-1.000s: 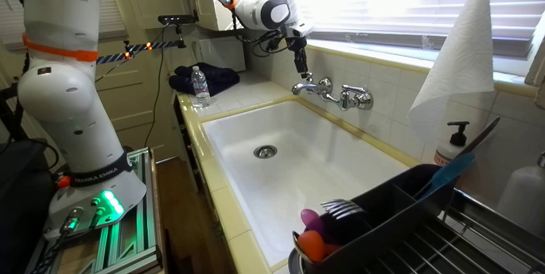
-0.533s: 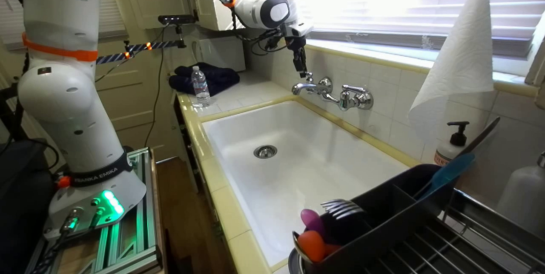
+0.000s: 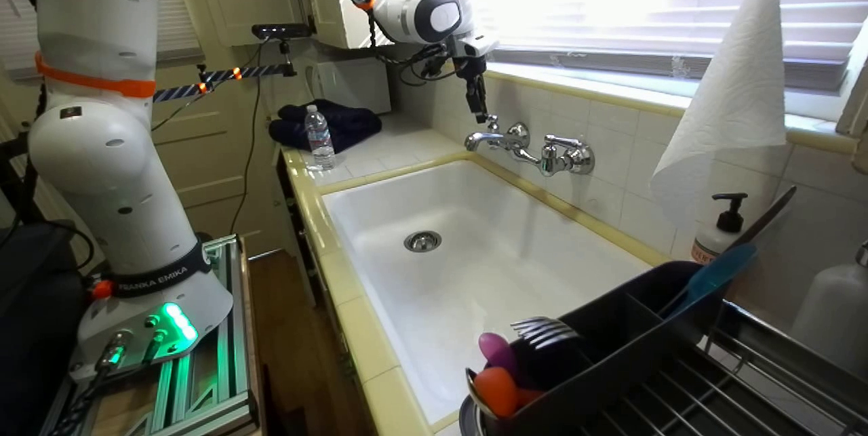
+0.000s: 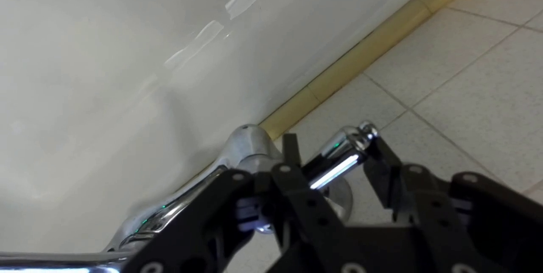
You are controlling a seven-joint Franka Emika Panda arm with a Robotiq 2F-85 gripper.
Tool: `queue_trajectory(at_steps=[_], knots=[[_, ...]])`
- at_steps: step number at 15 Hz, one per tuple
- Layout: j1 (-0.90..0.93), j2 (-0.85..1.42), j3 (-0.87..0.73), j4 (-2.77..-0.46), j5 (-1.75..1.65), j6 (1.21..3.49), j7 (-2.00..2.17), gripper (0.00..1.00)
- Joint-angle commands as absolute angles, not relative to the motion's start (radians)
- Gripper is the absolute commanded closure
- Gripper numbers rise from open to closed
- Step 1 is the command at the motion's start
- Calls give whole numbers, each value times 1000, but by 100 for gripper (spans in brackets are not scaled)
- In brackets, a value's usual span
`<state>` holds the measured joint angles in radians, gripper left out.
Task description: Turn the faucet head on the left slightly to the right and turn the faucet handle to the left
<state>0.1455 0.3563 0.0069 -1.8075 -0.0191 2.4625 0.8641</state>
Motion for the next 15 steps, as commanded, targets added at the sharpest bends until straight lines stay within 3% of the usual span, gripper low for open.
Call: queue_trajectory(at_steps=[1, 11, 12, 14, 15], knots=[[153, 340, 11, -1817, -11, 2409, 810, 82], [155, 312, 5, -1843, -26, 2372, 770, 88], [156, 312, 3, -1844, -29, 2370, 771, 82], [155, 310, 3, -1846, -30, 2370, 769, 84], [155, 308, 2, -1846, -30, 2370, 769, 79]])
